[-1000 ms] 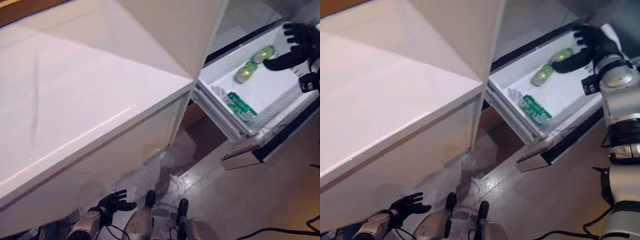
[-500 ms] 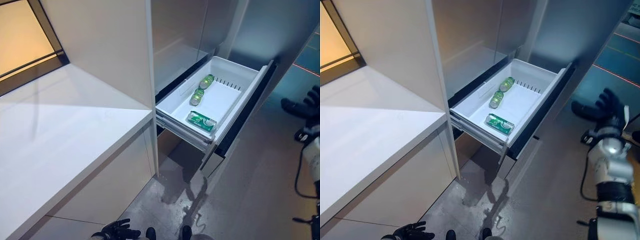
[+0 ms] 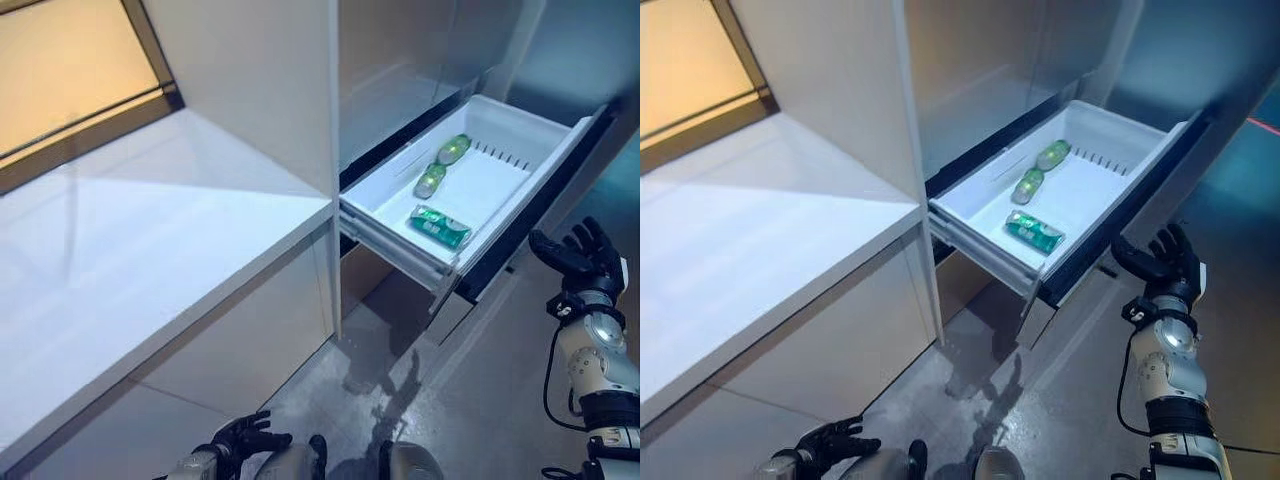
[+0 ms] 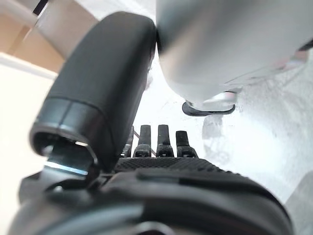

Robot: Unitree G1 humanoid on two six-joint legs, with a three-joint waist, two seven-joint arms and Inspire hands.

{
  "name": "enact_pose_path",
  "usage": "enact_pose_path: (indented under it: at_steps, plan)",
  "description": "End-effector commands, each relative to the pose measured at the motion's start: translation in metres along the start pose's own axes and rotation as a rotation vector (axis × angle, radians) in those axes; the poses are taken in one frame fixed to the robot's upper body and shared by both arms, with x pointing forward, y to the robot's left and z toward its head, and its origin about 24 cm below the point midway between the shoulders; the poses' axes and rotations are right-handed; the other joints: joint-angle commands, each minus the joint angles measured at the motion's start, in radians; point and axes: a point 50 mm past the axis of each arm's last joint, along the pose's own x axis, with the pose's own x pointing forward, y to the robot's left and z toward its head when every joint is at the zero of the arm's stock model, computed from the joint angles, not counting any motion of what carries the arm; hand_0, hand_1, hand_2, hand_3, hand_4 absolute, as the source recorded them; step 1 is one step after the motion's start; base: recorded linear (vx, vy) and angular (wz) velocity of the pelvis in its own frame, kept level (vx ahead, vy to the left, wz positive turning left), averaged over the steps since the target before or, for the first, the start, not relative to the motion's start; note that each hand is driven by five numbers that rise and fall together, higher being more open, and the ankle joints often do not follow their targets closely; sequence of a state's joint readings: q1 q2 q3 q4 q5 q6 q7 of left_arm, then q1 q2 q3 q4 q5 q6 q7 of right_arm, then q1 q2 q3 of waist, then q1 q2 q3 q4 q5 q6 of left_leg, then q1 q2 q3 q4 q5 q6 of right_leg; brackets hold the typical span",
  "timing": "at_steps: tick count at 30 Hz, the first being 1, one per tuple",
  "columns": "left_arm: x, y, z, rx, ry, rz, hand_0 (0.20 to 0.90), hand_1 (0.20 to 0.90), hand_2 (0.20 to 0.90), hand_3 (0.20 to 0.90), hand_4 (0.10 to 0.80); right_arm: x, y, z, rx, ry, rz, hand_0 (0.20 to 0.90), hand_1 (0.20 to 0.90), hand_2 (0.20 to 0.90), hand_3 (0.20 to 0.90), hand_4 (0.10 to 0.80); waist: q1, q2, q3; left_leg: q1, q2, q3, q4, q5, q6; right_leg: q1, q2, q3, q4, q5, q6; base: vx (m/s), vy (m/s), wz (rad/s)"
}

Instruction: Put drinks into fridge and close the fridge

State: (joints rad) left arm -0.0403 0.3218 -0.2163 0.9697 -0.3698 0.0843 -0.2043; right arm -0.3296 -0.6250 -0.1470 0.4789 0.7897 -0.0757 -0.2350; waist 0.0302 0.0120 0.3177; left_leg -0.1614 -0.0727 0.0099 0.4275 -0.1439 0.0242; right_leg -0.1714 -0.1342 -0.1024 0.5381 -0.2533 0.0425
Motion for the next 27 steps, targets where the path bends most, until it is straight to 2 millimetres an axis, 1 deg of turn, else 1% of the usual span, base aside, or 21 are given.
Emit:
enact_pose_path:
  at_steps: [1, 3, 5, 6, 12, 18, 19, 23, 24, 25, 27]
  plan:
    - [-0.006, 0.005, -0.027, 0.025, 0.080, 0.052, 0.900, 0.900, 0.900, 0.900, 0.800, 0.017, 0.044, 0.083, 0.044, -0.326, 0.157, 0.900, 0.900, 0.900, 0.900, 0.800, 0.051, -0.002, 0.016, -0.069, -0.007, -0.015, 0.140, -0.147, 0.057, -0.035, 0.023, -0.076, 0.066, -0.013, -0.081, -0.130, 0.045, 0.07]
    - [-0.007, 0.006, -0.025, 0.008, 0.069, 0.064, 0.900, 0.900, 0.900, 0.900, 0.800, 0.018, 0.051, 0.093, 0.068, -0.360, 0.179, 0.900, 0.900, 0.900, 0.900, 0.800, 0.060, 0.003, 0.035, -0.105, -0.014, -0.018, 0.163, -0.144, 0.061, -0.075, 0.018, -0.081, 0.105, -0.021, -0.087, -0.113, 0.067, 0.09]
    - [-0.007, 0.007, -0.022, -0.007, 0.041, 0.068, 0.900, 0.900, 0.900, 0.900, 0.800, 0.019, 0.066, 0.112, 0.090, -0.427, 0.221, 0.900, 0.900, 0.900, 0.900, 0.800, 0.076, 0.016, 0.068, -0.167, -0.031, -0.025, 0.193, -0.132, 0.065, -0.150, 0.012, -0.085, 0.166, -0.029, -0.098, -0.203, 0.121, 0.08]
    - [-0.007, 0.008, -0.021, -0.014, 0.034, 0.069, 0.900, 0.900, 0.900, 0.900, 0.800, 0.019, 0.072, 0.118, 0.091, -0.456, 0.242, 0.900, 0.900, 0.900, 0.900, 0.800, 0.083, 0.021, 0.078, -0.186, -0.035, -0.027, 0.200, -0.127, 0.067, -0.174, 0.010, -0.087, 0.185, -0.031, -0.101, -0.152, 0.122, 0.05]
    - [-0.006, 0.006, -0.020, -0.056, 0.013, 0.059, 0.900, 0.900, 0.900, 0.900, 0.800, 0.016, 0.106, 0.140, 0.084, -0.535, 0.375, 0.900, 0.900, 0.900, 0.900, 0.800, 0.109, 0.031, 0.107, -0.238, -0.046, -0.034, 0.198, -0.093, 0.065, -0.246, 0.011, -0.088, 0.229, -0.029, -0.106, -0.065, 0.093, 0.04]
    - [-0.005, 0.000, -0.017, -0.046, -0.010, 0.024, 0.900, 0.900, 0.900, 0.900, 0.800, 0.013, 0.132, 0.162, 0.056, -0.595, 0.469, 0.900, 0.900, 0.900, 0.900, 0.800, 0.138, 0.040, 0.117, -0.252, -0.054, -0.051, 0.171, -0.062, 0.056, -0.264, 0.010, -0.095, 0.230, -0.020, -0.101, -0.004, 0.056, 0.08]
    - [-0.005, -0.001, -0.016, -0.044, -0.012, 0.019, 0.900, 0.900, 0.900, 0.900, 0.800, 0.013, 0.137, 0.165, 0.052, -0.597, 0.481, 0.900, 0.900, 0.900, 0.900, 0.800, 0.143, 0.039, 0.116, -0.244, -0.059, -0.062, 0.177, -0.088, 0.052, -0.258, 0.013, -0.084, 0.241, -0.048, -0.091, 0.087, 0.025, 0.09]
    - [-0.004, -0.001, -0.013, -0.024, -0.022, 0.007, 0.900, 0.900, 0.900, 0.900, 0.800, 0.015, 0.150, 0.176, 0.051, -0.606, 0.500, 0.900, 0.900, 0.900, 0.900, 0.800, 0.166, 0.043, 0.114, -0.240, -0.060, -0.077, 0.153, -0.073, 0.046, -0.249, 0.008, -0.094, 0.229, -0.041, -0.084, 0.038, 0.014, 0.21]
    - [-0.004, -0.001, -0.012, -0.017, -0.023, 0.003, 0.900, 0.900, 0.900, 0.900, 0.800, 0.015, 0.153, 0.179, 0.048, -0.614, 0.498, 0.900, 0.900, 0.900, 0.900, 0.800, 0.173, 0.045, 0.113, -0.236, -0.060, -0.083, 0.142, -0.067, 0.044, -0.243, 0.006, -0.097, 0.223, -0.039, -0.082, -0.060, 0.027, 0.19]
    - [-0.004, -0.001, -0.011, -0.015, -0.025, 0.002, 0.900, 0.900, 0.900, 0.900, 0.800, 0.015, 0.154, 0.180, 0.046, -0.619, 0.499, 0.900, 0.900, 0.900, 0.900, 0.800, 0.175, 0.048, 0.115, -0.243, -0.056, -0.079, 0.128, -0.034, 0.045, -0.248, 0.003, -0.111, 0.209, -0.010, -0.091, -0.061, 0.028, 0.17]
    - [-0.003, -0.001, -0.010, -0.008, -0.027, -0.001, 0.900, 0.900, 0.900, 0.900, 0.800, 0.015, 0.160, 0.184, 0.044, -0.625, 0.503, 0.900, 0.900, 0.900, 0.900, 0.800, 0.186, 0.051, 0.113, -0.235, -0.058, -0.088, 0.113, -0.026, 0.042, -0.235, 0.000, -0.117, 0.196, -0.006, -0.088, -0.008, 0.023, 0.21]
